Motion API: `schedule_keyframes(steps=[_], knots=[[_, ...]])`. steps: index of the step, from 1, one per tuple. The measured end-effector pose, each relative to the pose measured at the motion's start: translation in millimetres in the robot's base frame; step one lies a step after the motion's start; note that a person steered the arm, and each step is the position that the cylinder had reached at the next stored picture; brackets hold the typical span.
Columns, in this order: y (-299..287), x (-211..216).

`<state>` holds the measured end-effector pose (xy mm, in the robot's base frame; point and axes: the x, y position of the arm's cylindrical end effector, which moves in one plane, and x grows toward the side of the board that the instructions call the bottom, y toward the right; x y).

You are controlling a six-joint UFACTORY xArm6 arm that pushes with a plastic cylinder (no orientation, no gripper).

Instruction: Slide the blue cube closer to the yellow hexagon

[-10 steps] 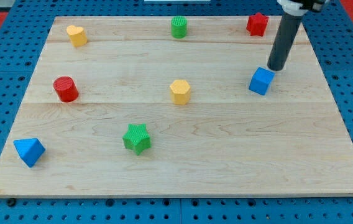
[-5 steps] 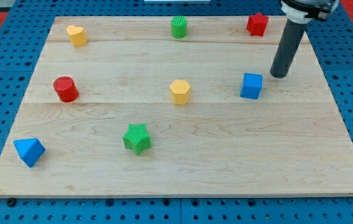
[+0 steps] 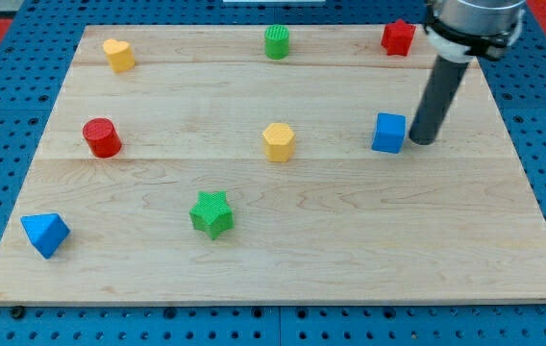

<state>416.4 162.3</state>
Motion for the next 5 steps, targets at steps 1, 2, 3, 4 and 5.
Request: schedule_keyframes(steps=[1, 2, 3, 4, 5], knots=[[-42, -2], [-81, -2], [-61, -9], [-65, -40], [-94, -44]])
